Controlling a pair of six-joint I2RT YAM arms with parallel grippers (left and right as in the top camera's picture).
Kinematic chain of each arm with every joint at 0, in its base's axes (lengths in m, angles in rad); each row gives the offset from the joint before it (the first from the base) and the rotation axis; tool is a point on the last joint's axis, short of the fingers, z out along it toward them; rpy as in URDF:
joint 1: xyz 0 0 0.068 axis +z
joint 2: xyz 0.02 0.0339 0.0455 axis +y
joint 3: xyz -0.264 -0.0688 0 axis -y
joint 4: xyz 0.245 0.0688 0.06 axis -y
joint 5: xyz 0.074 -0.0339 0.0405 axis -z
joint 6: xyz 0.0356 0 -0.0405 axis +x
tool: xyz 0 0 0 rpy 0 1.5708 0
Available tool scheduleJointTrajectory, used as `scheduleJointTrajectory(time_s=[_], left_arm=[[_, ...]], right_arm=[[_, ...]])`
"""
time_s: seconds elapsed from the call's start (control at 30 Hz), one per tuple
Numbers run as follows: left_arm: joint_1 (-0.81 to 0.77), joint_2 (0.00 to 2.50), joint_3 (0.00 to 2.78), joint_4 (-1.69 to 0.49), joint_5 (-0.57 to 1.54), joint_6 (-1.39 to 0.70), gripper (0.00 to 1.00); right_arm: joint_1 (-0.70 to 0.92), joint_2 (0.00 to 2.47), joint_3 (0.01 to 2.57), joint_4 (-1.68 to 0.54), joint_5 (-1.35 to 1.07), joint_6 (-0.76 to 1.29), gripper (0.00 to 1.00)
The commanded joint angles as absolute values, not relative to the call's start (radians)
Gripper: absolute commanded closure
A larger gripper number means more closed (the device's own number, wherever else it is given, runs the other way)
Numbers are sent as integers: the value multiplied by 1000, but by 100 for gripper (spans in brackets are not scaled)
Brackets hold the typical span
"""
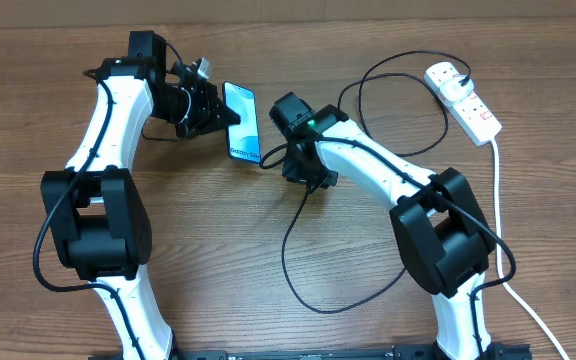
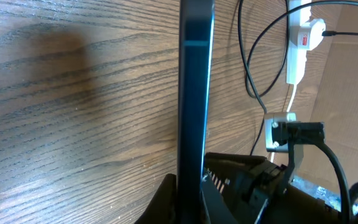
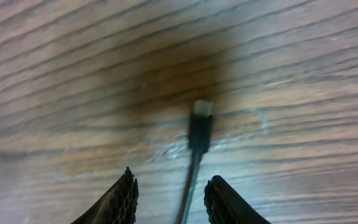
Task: Plug charger to phone and switch on socket
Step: 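Lower the right gripper over the black USB-C cable plug, then close the right gripper on the black USB-C plug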
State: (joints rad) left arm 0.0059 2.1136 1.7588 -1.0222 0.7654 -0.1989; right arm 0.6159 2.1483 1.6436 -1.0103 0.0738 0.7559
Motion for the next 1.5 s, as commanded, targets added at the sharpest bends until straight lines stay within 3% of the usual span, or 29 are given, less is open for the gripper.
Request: scheduleJointTrajectory(time_s=[0.0, 0.47, 0.6, 0.73, 1.47], left_arm=[[-1, 2080, 1782, -1021, 789, -179, 96], [-1, 2080, 1782, -1028, 789, -179, 96], [-1, 2080, 1782, -1028, 789, -179, 96], [-1, 2080, 1782, -1028, 789, -179, 96], [-1, 2080, 1782, -1028, 790, -180, 96]], right_arm=[[602, 2168, 1656, -1007, 138, 796, 64], [593, 2231, 1656, -990, 134, 796, 64], [594, 2234, 1656, -986, 134, 791, 67], [593, 2234, 1656, -982, 130, 791, 79], [594, 2234, 1656, -1008, 81, 792, 79]])
